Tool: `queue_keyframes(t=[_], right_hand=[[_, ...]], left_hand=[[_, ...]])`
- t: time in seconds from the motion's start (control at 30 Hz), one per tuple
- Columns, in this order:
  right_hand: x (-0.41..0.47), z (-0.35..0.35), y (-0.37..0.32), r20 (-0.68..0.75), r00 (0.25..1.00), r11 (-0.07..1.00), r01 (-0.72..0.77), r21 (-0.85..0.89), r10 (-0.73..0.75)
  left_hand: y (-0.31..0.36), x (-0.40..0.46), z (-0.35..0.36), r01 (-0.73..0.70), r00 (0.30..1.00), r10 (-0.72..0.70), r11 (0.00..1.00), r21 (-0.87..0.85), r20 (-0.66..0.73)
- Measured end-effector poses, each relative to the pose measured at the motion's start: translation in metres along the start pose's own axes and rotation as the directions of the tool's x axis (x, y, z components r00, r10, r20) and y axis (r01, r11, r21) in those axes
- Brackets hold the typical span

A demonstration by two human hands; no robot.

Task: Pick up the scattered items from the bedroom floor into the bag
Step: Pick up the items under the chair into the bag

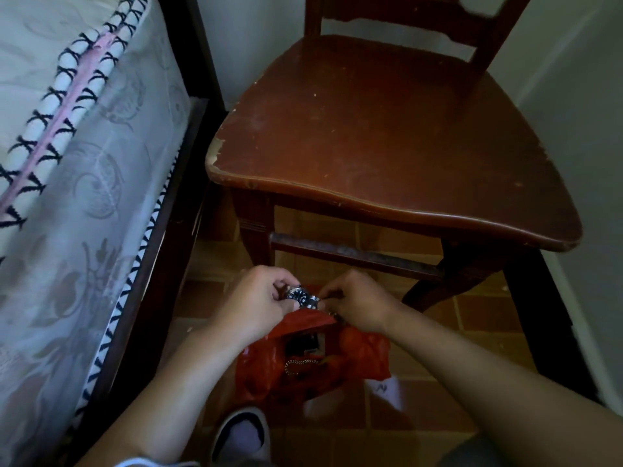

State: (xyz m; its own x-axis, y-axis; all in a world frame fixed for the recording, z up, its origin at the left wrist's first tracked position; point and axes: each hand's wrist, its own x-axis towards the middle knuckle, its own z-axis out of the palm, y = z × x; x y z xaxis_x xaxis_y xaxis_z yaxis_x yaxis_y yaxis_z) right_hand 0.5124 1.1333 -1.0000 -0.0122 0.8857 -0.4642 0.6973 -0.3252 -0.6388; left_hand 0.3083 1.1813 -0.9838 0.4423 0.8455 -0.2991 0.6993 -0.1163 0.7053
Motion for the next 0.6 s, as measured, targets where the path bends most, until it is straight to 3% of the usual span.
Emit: queue_keyframes(t=[0.3,0.6], right_hand=[[0.031,0.041,0.042,0.223,0.975,0.927,0.075,-0.367,0.009],[0.030,0.087,0.068,0.277,0.957,0.902,0.041,-0.431,0.089]], left_hand=[[-0.049,-0.001,0.047,0.147,0.981,-0.158,0.985,0.095,0.117],[-0.061,-0.010,0.057,0.227,0.960,-0.265,0.927,0.299,0.092]])
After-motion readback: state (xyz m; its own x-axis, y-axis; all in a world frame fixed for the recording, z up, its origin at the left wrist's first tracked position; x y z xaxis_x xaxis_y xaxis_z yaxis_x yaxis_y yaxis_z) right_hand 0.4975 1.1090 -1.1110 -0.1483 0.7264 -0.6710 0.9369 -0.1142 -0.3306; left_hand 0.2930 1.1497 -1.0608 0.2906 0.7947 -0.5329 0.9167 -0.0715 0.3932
